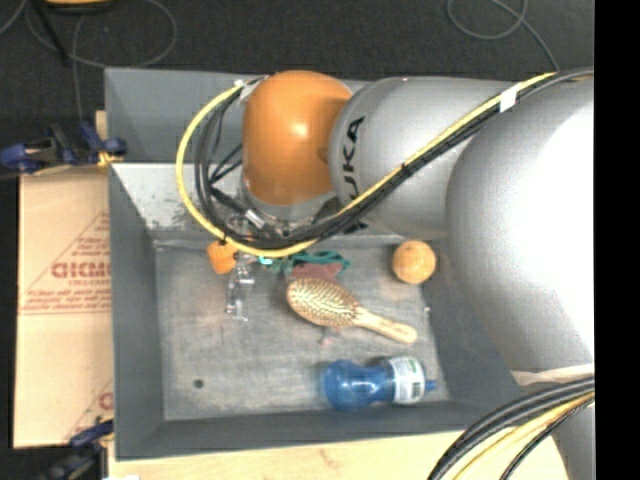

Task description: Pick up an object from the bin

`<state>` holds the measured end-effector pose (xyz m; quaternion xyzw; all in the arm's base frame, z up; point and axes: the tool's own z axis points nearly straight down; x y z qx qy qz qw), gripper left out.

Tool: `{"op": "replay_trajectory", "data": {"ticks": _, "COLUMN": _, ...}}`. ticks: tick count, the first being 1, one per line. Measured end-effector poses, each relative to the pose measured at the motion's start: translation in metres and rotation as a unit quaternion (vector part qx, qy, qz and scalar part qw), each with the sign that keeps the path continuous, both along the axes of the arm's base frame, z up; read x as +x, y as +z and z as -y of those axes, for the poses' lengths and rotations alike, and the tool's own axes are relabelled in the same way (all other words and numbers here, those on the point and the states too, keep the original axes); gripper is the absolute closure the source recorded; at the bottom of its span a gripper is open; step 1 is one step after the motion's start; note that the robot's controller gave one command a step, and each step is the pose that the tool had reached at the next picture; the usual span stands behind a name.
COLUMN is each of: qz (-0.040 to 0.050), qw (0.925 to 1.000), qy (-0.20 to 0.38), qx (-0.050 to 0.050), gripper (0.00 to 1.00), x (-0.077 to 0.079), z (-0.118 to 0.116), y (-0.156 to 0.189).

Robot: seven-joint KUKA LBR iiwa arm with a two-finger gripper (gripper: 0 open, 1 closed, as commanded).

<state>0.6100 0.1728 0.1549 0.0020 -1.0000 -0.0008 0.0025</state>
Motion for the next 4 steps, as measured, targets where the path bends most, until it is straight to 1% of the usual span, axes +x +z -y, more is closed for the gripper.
{"op": "replay_trajectory", "data": {"ticks": 1, "qz": 0.0039, "qw": 1.0000, "qy": -0.001, "qx": 0.001, "gripper": 0.00, "x": 0.002, "z": 0.000, "y": 0.005}}
{"op": "replay_trajectory", "data": {"ticks": 2, "qz": 0.0063, "qw": 1.0000, "qy": -0.005, "qx": 0.002, "gripper": 1.00, "x": -0.030, "z": -0.010, "y": -0.081}}
{"op": "replay_trajectory", "data": {"ticks": 3, "qz": 0.0063, "qw": 1.0000, "qy": -0.005, "qx": 0.002, "gripper": 1.00, "x": -0.030, "z": -0.010, "y": -0.081}}
{"op": "replay_trajectory", "data": {"ticks": 4, "qz": 0.0030, "qw": 1.0000, "qy": -0.006, "qx": 0.001, "gripper": 1.00, "x": -0.032, "z": -0.010, "y": -0.077}}
